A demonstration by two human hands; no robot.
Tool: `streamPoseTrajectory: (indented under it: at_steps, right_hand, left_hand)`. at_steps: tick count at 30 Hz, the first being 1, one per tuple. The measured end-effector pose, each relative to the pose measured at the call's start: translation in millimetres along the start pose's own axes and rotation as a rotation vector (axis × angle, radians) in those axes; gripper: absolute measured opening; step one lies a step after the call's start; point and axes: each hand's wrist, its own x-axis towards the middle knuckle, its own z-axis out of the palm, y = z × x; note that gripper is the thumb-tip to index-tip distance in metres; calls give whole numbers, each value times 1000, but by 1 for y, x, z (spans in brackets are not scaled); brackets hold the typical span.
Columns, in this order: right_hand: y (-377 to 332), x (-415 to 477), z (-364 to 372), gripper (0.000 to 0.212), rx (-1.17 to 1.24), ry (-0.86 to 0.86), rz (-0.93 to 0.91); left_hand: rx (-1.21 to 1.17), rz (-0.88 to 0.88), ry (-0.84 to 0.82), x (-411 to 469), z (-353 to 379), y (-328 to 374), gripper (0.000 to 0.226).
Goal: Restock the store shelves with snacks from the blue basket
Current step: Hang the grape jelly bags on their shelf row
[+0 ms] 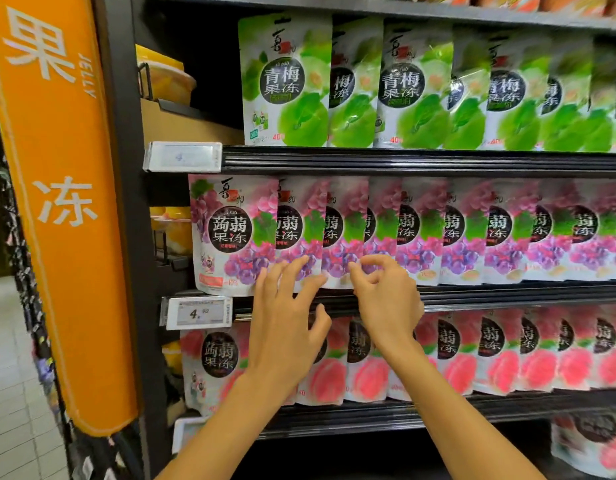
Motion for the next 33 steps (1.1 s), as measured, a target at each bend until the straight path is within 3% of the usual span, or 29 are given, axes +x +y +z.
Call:
streamPoseTrajectory:
  at_steps: [9, 14, 19, 23, 33]
  right_hand:
    - [5, 18, -17, 17, 65, -197, 149]
    - [17, 21, -25, 18, 77, -143, 180]
    - [28, 23, -33, 20, 91, 48, 169]
    - [30, 34, -38, 24, 24, -102, 159]
    - [65, 60, -63, 24, 3, -181, 74]
  left_hand:
    - [20, 51, 10, 2, 18, 17, 43]
    - [-8, 108, -3, 4, 30, 23, 44]
    - [-83, 160, -39, 5, 43, 33, 42]
    - [-89, 163, -54, 6, 47, 46, 46]
    - [52, 132, -31, 17, 69, 89, 56]
